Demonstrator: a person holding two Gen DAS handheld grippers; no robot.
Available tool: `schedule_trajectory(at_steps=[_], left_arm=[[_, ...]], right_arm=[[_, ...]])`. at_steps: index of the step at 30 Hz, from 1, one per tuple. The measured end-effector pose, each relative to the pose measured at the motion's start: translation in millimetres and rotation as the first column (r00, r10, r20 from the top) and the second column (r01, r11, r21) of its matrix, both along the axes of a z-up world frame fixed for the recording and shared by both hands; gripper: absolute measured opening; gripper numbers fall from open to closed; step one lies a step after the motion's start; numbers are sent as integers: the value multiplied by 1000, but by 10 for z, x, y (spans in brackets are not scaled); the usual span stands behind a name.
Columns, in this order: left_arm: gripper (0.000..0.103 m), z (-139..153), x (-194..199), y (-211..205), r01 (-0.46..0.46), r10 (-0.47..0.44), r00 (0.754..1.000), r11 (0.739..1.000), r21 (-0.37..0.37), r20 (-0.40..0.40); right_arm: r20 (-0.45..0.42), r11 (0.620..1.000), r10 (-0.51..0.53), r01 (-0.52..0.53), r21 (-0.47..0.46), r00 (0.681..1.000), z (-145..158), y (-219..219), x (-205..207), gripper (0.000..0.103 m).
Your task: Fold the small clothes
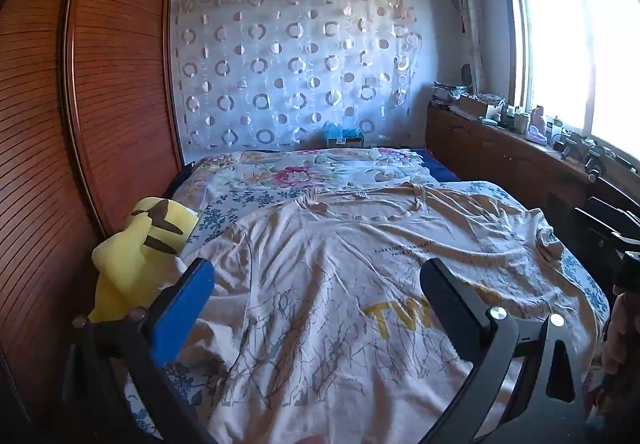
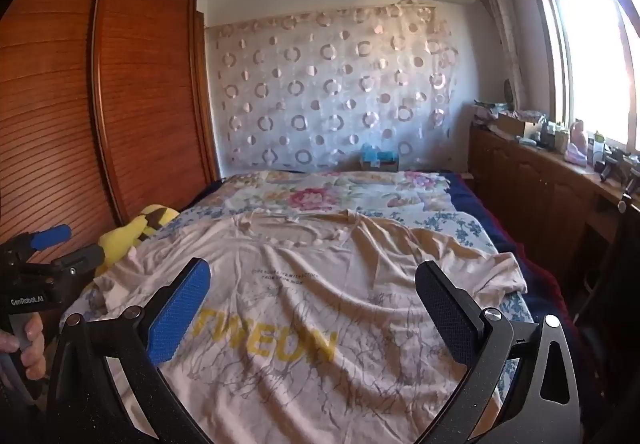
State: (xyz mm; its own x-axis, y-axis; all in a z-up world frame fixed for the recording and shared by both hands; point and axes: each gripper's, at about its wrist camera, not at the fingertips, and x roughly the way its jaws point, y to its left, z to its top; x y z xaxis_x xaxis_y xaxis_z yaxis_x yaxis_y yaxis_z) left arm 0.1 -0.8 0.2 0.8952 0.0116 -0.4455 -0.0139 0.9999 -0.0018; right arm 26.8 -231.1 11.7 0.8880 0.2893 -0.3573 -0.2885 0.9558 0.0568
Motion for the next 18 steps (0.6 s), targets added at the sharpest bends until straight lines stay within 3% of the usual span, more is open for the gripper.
schedule_trajectory(at_steps=[18], left_arm=[[103, -6, -23, 5, -9, 9, 1000, 1000, -2, 4]], right_arm=[[-8, 1000, 0, 0, -12, 1000, -4, 9, -3, 103]])
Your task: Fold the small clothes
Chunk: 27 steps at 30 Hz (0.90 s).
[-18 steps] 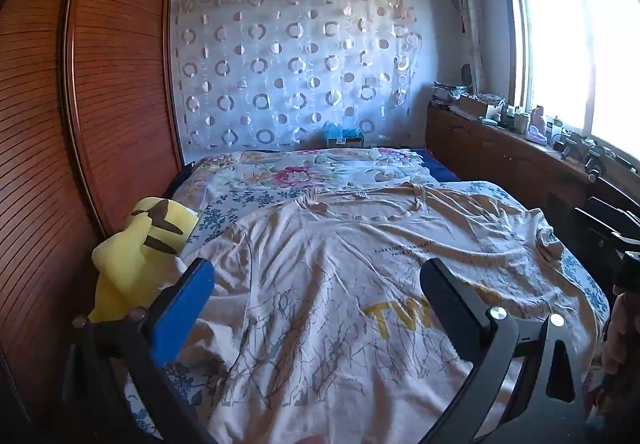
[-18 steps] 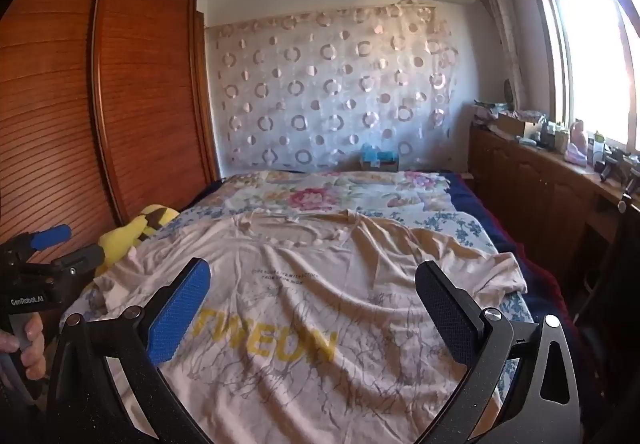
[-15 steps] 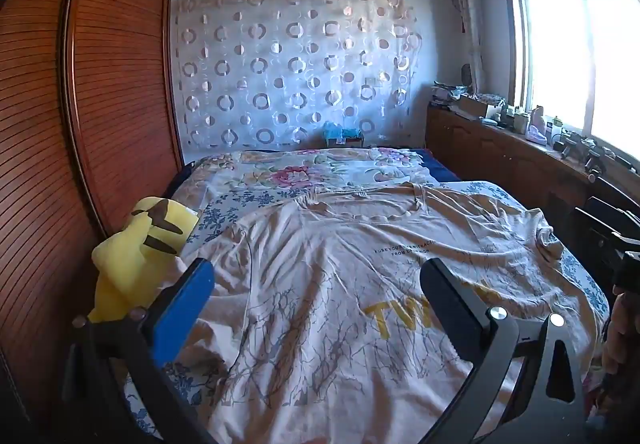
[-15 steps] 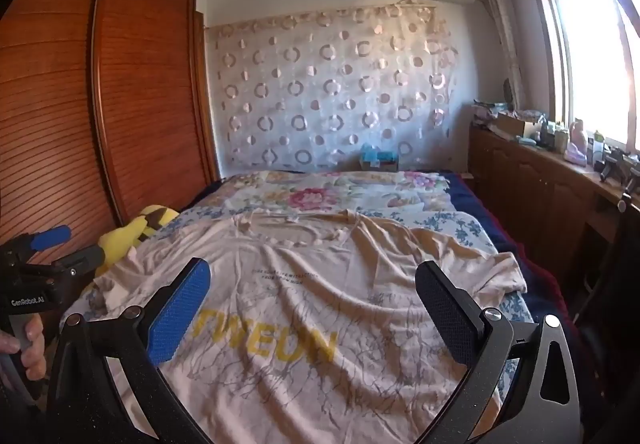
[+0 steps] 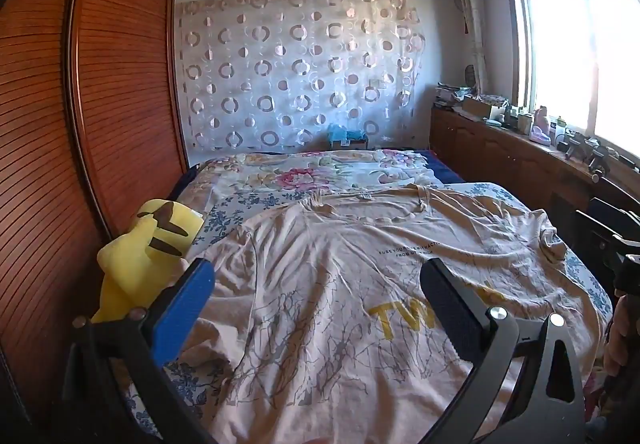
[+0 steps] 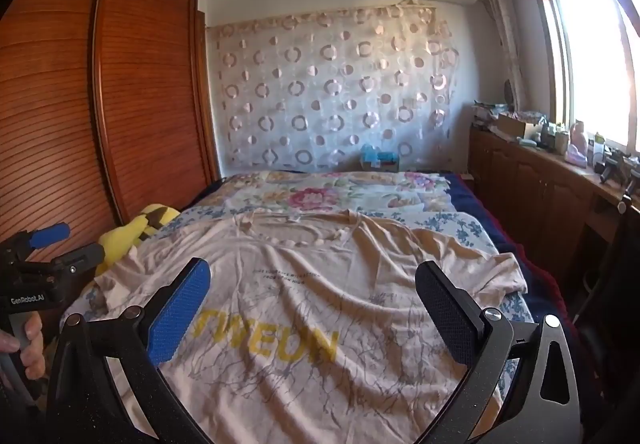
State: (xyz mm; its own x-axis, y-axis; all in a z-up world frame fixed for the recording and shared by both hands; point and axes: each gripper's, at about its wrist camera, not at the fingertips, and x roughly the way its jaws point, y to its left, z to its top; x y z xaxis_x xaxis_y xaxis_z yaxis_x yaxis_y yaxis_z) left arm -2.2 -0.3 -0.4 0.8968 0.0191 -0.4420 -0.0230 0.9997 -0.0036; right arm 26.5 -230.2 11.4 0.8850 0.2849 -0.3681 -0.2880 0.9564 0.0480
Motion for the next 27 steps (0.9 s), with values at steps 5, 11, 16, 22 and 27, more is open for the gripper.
schedule_trajectory(at_steps=[5, 11, 16, 22, 27], left_arm=[[103, 52, -7, 41, -5, 5, 1000, 1000, 0, 7], [103, 78, -31, 28, -7, 7, 1000, 1000, 6, 16], [103, 110, -50, 4, -6, 6, 1000, 1000, 9, 22], [103, 121, -56, 5, -5, 5, 1000, 1000, 10, 26], [103, 134, -66, -1, -4, 4, 1000, 1000, 11, 28]], right_arm=[[0, 1000, 1, -1, -1, 1000, 0, 1, -2, 103], [-1, 1000, 1, -1, -1, 1000, -1, 3, -5, 103], [0, 1000, 1, -1, -2, 1000, 3, 5, -9, 103], [0, 1000, 2, -2, -3, 1000, 9, 9, -16, 103], [0, 1000, 2, -2, -4, 1000, 10, 10, -18, 103]])
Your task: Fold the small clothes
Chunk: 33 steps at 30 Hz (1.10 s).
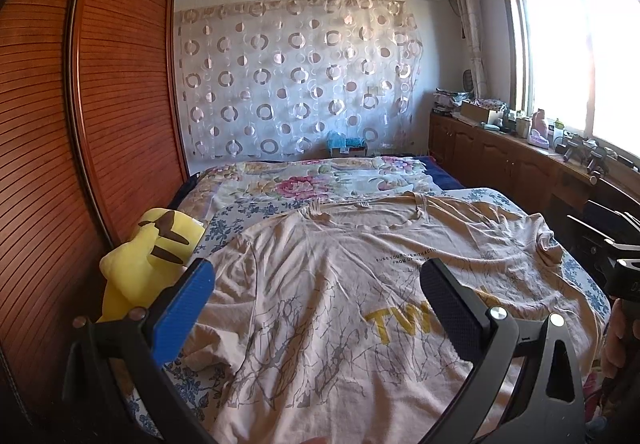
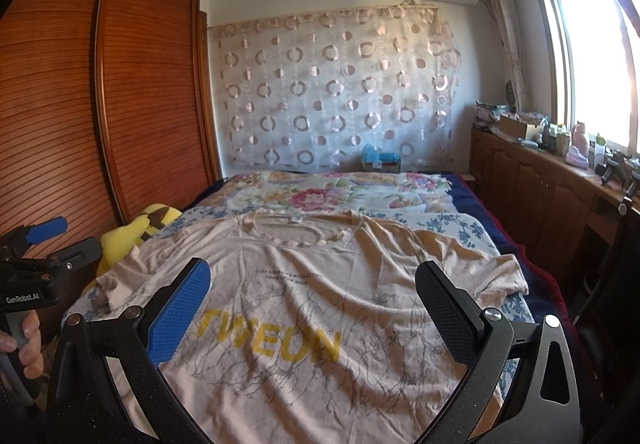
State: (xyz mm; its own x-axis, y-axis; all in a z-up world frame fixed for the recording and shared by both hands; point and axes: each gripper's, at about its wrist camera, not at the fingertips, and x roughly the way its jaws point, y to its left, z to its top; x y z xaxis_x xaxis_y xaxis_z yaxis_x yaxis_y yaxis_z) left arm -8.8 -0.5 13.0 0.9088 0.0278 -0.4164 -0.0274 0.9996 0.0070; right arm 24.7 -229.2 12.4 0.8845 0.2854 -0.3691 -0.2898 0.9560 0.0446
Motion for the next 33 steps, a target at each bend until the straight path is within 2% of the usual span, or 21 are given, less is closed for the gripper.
schedule_trajectory(at_steps=[33], left_arm=[[103, 42, -10, -1, 4, -4, 1000, 1000, 1, 7]], right_arm=[[2, 1000, 0, 0, -2, 1000, 3, -5, -9, 103]])
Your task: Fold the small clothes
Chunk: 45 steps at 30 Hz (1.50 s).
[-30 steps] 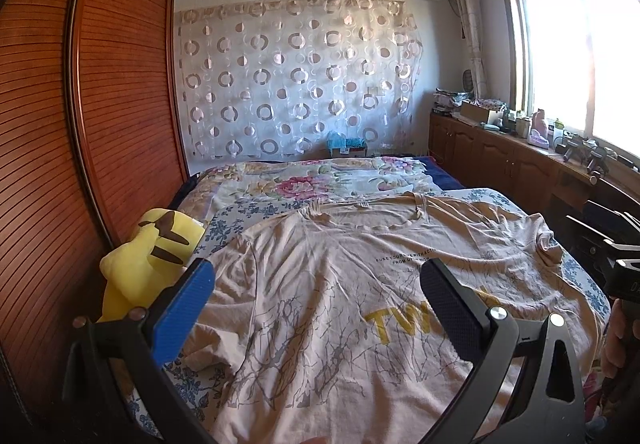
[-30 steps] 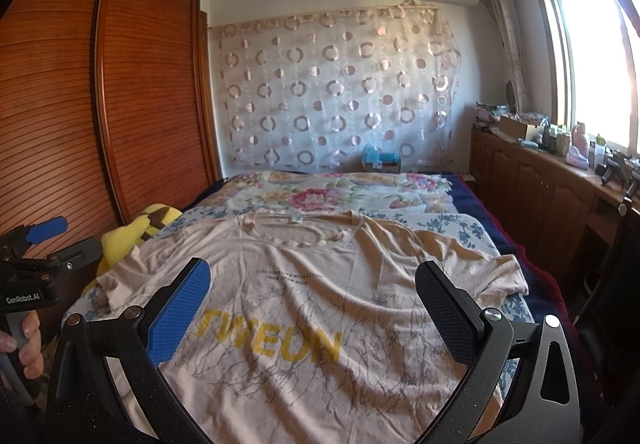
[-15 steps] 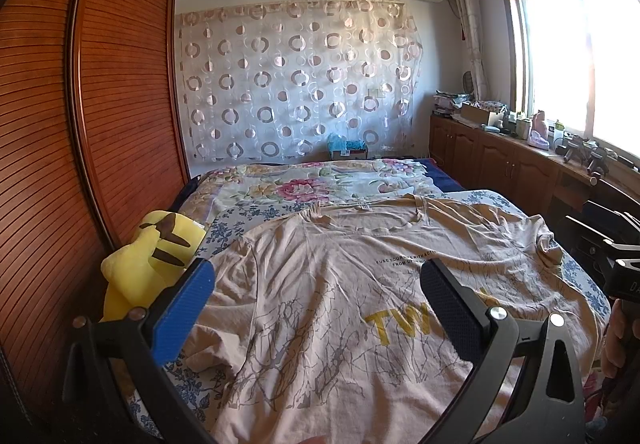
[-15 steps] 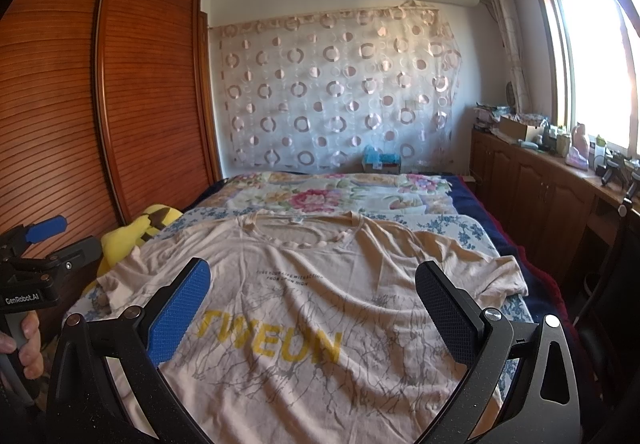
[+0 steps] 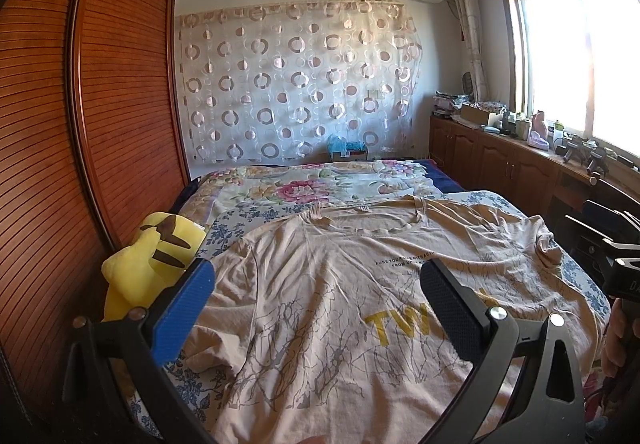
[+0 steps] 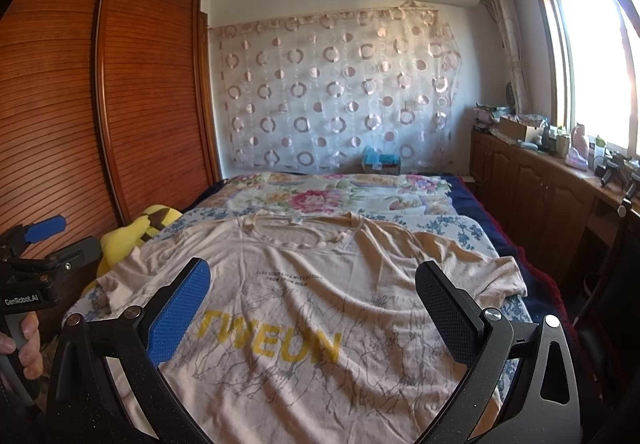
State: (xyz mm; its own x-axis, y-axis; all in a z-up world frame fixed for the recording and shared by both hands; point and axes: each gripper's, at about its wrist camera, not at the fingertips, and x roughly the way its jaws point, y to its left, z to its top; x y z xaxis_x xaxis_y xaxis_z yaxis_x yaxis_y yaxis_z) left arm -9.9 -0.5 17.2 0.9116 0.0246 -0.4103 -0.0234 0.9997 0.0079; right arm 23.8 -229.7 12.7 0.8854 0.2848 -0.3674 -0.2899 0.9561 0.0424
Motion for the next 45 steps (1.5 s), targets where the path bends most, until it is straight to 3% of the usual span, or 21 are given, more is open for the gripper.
schedule_trajectory(at_steps=[17, 22, 29, 38, 45], left_arm=[[103, 32, 25, 29, -4, 4, 1000, 1000, -5, -5], [103, -72, 80, 114, -15, 15, 1000, 1000, 14, -7], [103, -311, 233, 501, -14, 12, 996, 1000, -25, -90], [103, -588, 386, 989, -82, 86, 984, 996, 34, -157], [103, -793, 601, 1391, -75, 74, 973, 997, 2, -218]], right_arm=[[0, 1000, -1, 1, 0, 1000, -8, -5, -3, 103], [-17, 1000, 23, -23, 2, 1000, -1, 38, 15, 103], [-62, 993, 120, -121, 0, 991, -144, 221, 129, 103], [-140, 976, 214, -218, -15, 967, -439, 437, 362, 102], [-204, 961, 260, -273, -37, 944, -694, 628, 508, 102]])
